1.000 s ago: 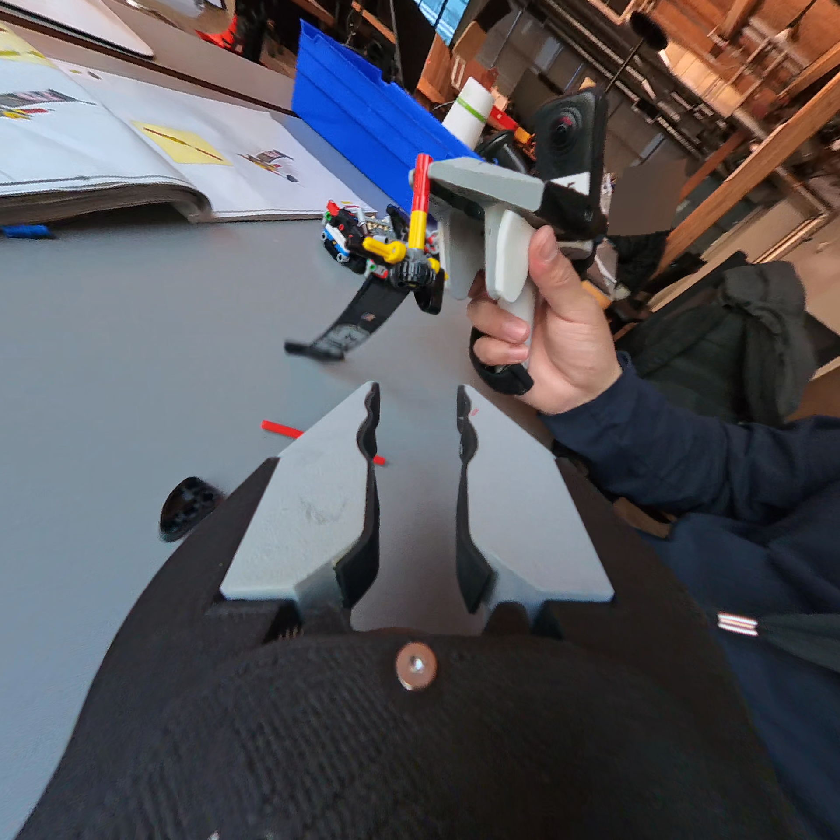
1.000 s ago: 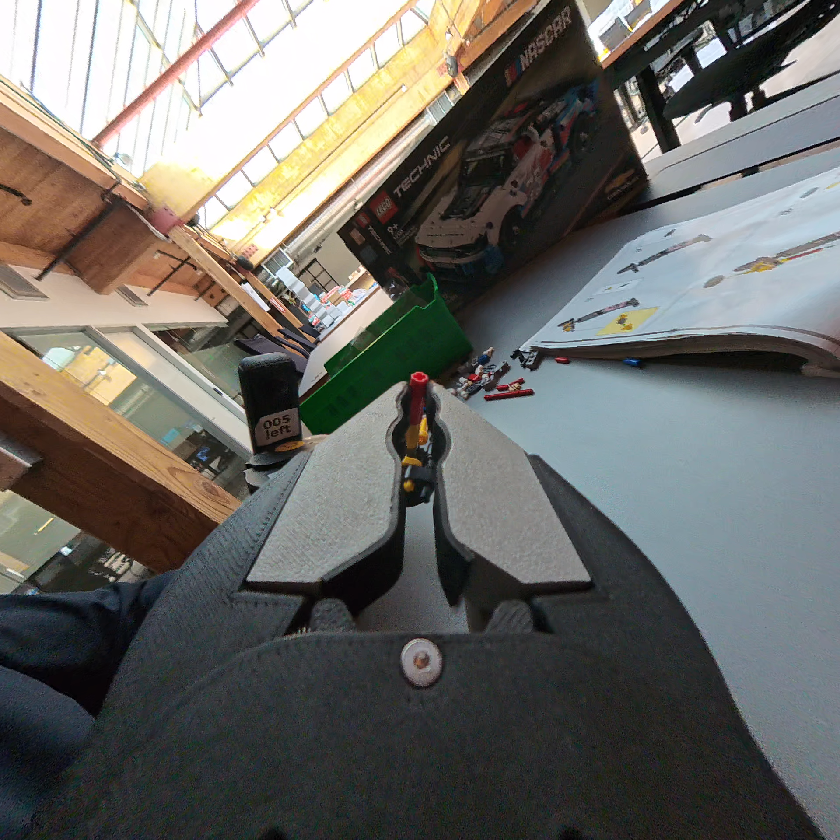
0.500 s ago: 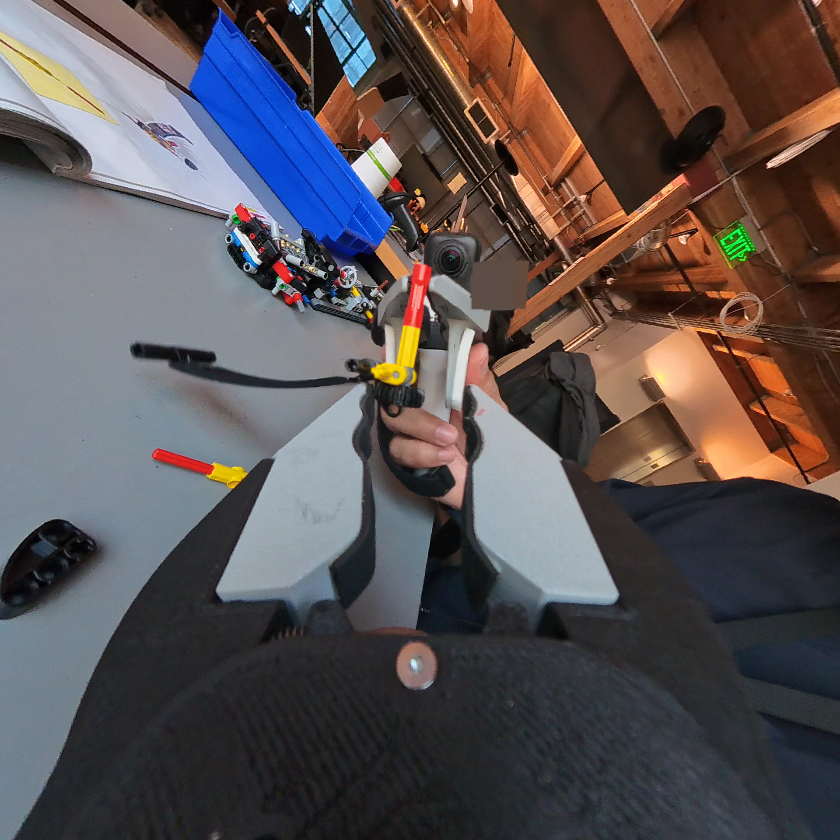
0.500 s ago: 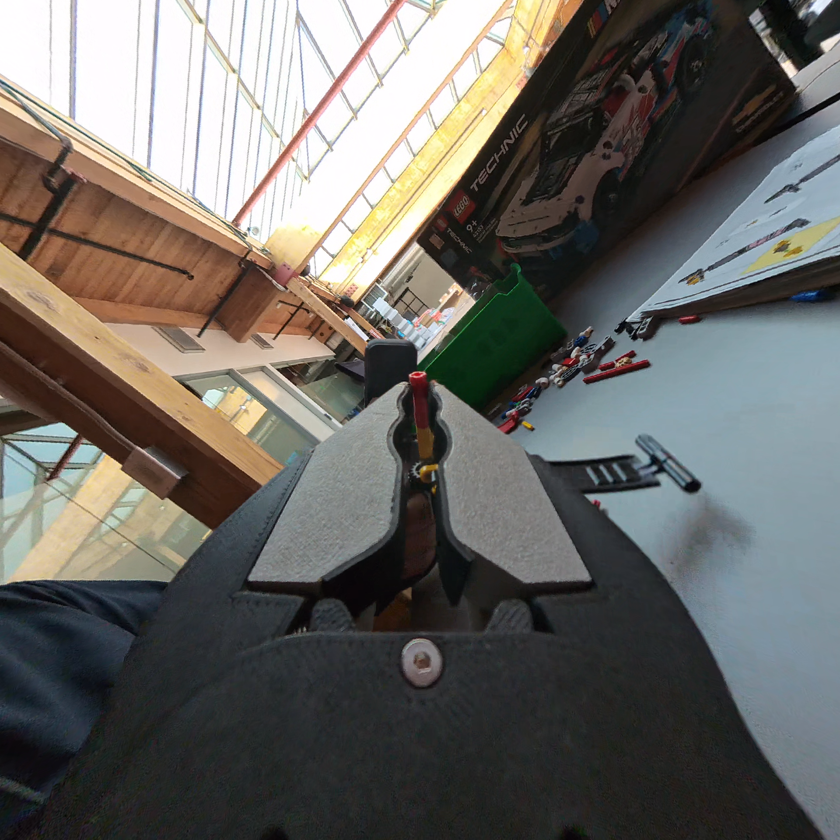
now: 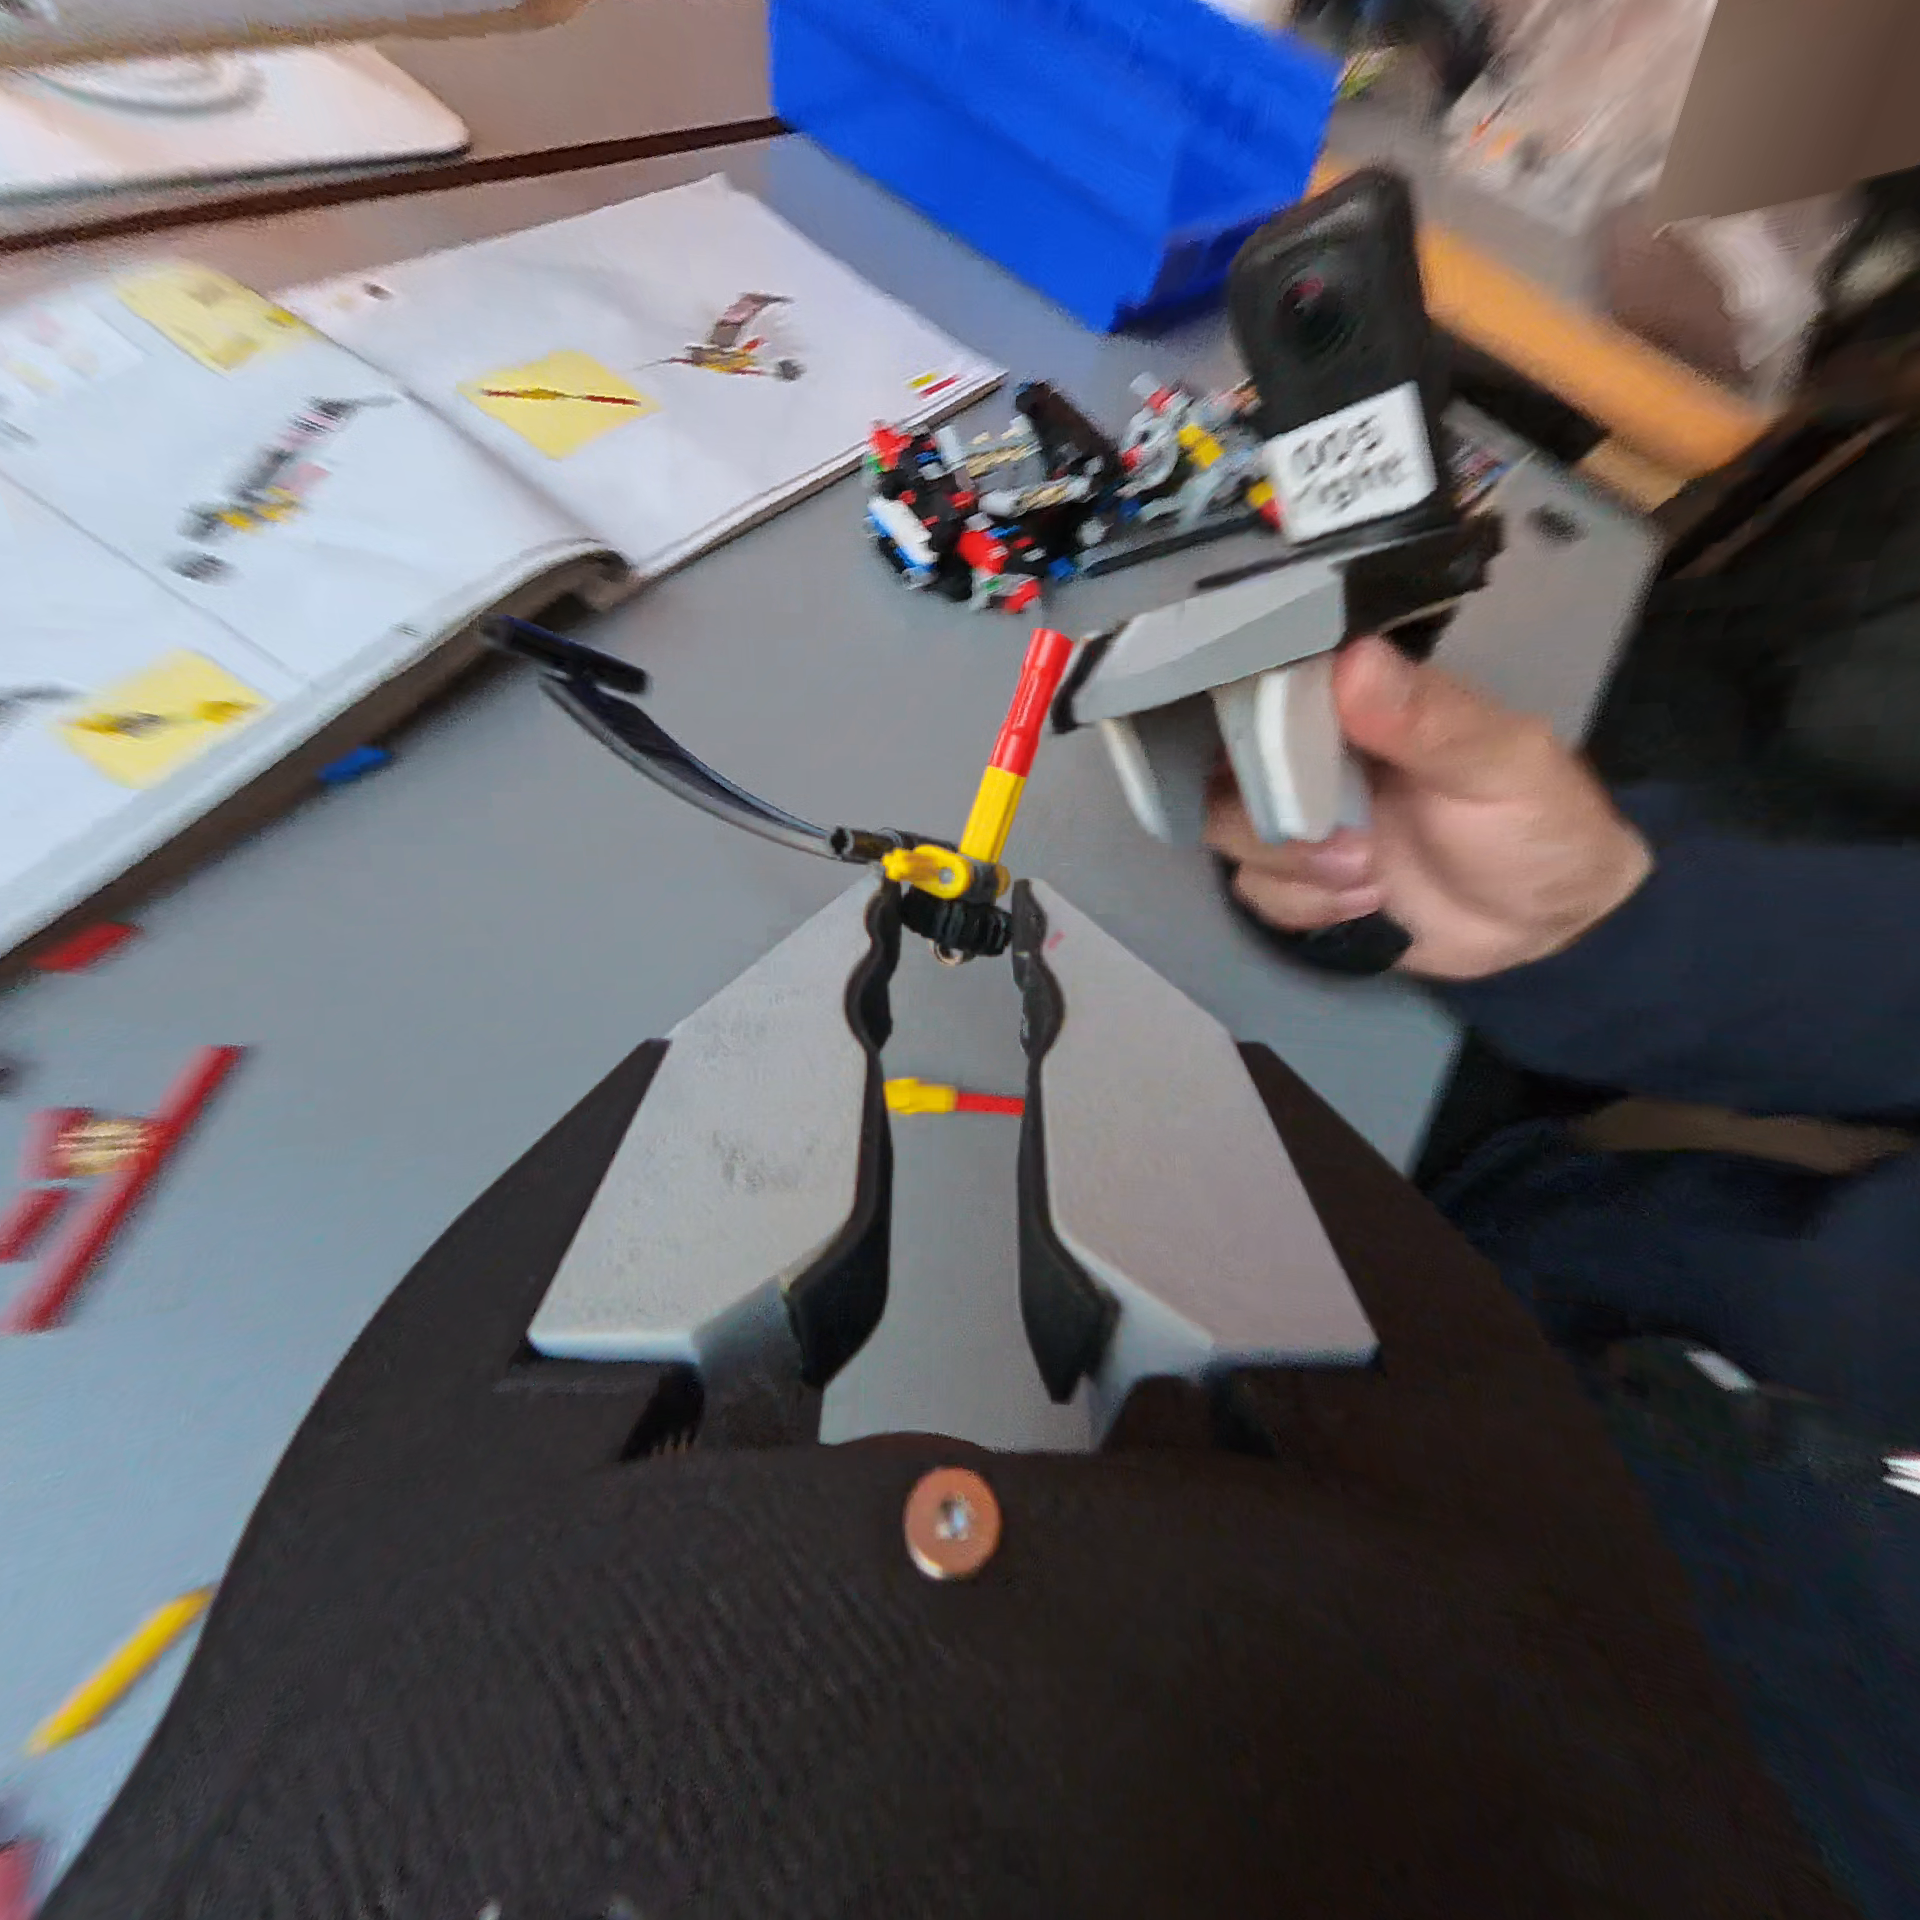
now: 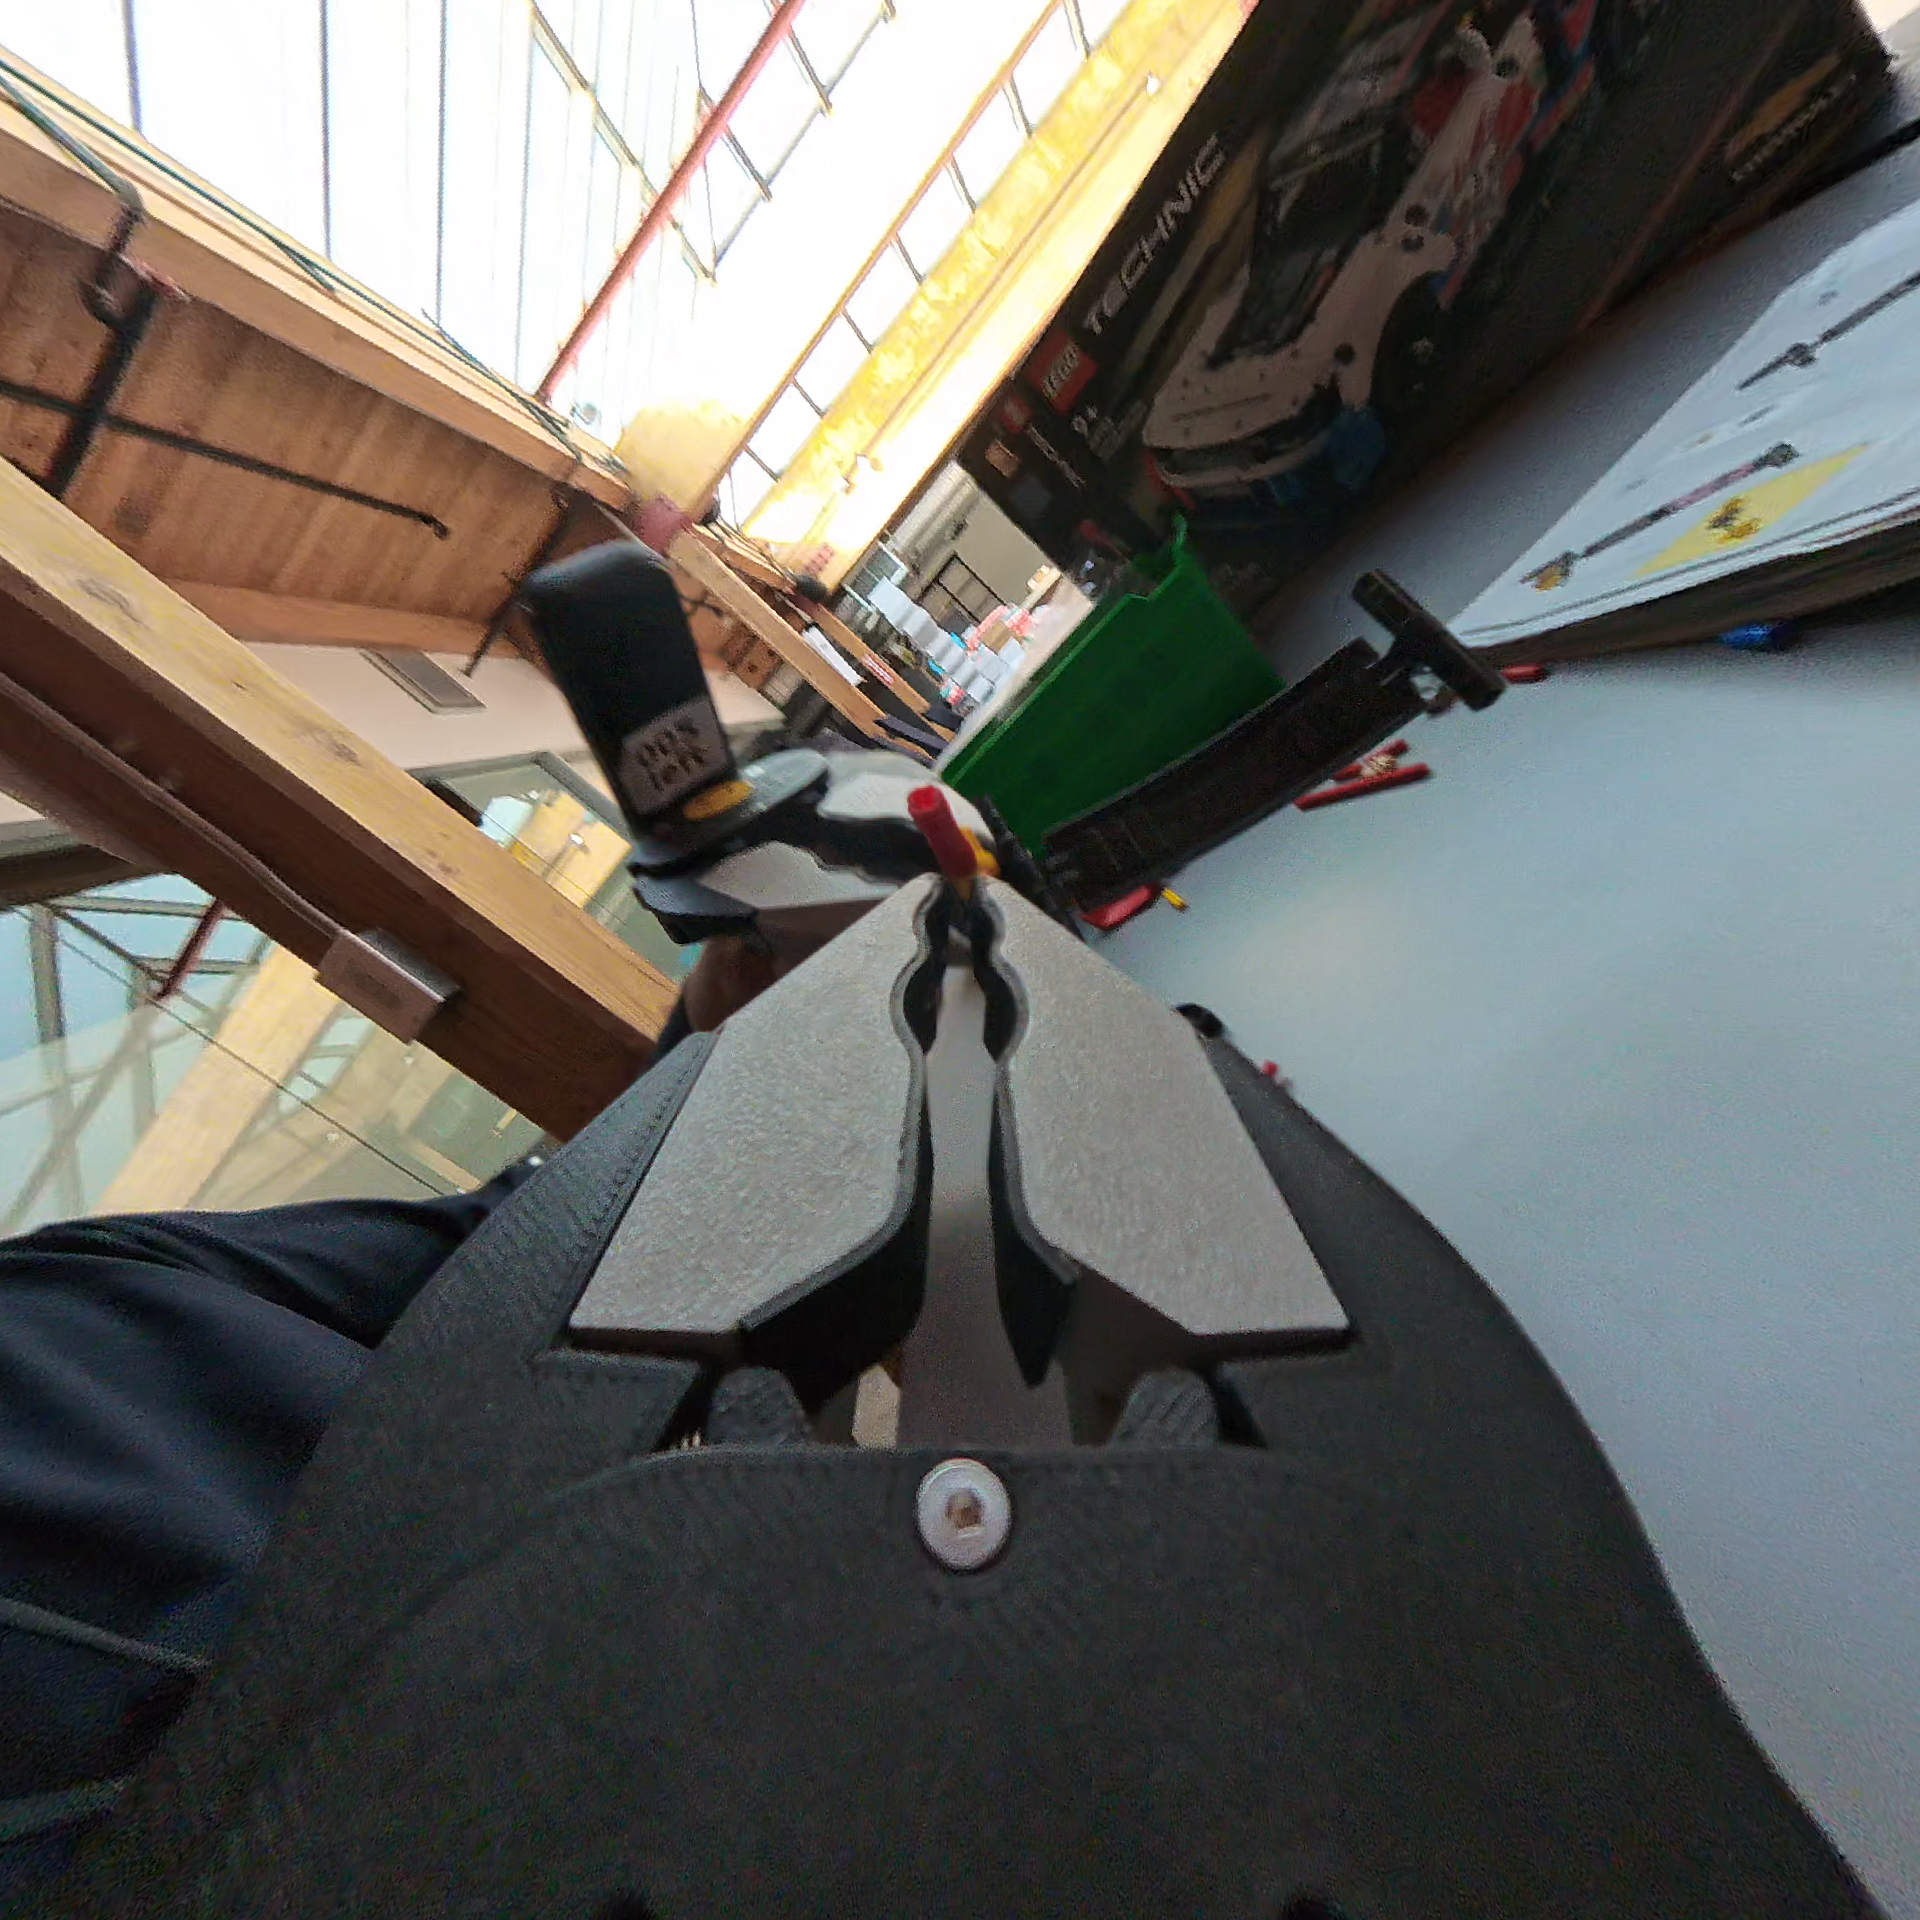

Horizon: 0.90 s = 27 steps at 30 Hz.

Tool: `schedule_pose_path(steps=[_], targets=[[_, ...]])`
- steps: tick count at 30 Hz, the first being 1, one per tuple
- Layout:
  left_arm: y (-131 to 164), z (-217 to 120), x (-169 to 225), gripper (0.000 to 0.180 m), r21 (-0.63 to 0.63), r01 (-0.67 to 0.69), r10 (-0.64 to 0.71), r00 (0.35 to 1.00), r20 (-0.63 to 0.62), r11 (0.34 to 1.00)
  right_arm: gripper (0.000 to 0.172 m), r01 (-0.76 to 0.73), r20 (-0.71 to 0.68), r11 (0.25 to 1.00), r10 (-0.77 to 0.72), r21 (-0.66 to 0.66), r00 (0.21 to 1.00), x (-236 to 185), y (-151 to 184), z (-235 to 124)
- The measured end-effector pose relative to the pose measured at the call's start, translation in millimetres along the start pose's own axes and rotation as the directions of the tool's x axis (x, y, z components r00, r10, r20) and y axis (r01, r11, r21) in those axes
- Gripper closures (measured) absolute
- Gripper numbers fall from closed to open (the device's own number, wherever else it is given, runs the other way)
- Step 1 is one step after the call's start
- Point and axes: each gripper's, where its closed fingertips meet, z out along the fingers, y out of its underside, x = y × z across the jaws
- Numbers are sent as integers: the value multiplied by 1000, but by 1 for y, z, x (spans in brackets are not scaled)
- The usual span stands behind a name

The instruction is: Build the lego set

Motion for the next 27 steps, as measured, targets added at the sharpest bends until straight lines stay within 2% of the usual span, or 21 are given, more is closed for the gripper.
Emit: schedule_pose_path(steps=[2, 4, 7, 9, 11, 15, 17, 20, 22, 24, 27], targets=[[-3, -5, -17, 162, -68, -118, 125, 986, 110, 991, 162, 46, -69, 996, -51, -73, 996, 13, 6, -8], [-2, -10, -39, 162, -168, -226, 261, 940, 221, 959, 153, 103, -153, 974, -135, -203, 979, 26, 21, -14], [0, -13, -65, 162, -316, -350, 448, 831, 329, 882, 146, 188, -234, 877, -315, -442, 920, 39, 49, -18], [7, -14, -77, 162, -425, -423, 577, 737, 352, 800, 140, 238, -243, 795, -431, -558, 869, 42, 66, -16], [17, -10, -79, 162, -507, -478, 670, 672, 315, 717, 134, 274, -240, 719, -525, -639, 817, 44, 81, -10], [26, -8, -78, 162, -611, -533, 777, 584, 235, 585, 124, 288, -259, 597, -664, -749, 702, 64, 100, 0], [27, -7, -76, 162, -644, -556, 812, 553, 185, 525, 133, 308, -250, 558, -709, -770, 659, 68, 103, 6], [29, -5, -69, 162, -656, -599, 836, 541, 93, 460, 165, 330, -247, 498, -780, -802, 575, 75, 99, 6], [29, -8, -69, 162, -683, -608, 855, 517, 45, 404, 166, 331, -238, 492, -779, -805, 580, 75, 98, 3], [28, -12, -69, 162, -709, -629, 883, 469, -17, 320, 167, 324, -234, 498, -767, -805, 597, 73, 99, -3], [19, -19, -66, 161, -726, -626, 891, 451, -42, 283, 167, 332, -255, 535, -750, -777, 611, 70, 93, -22]])
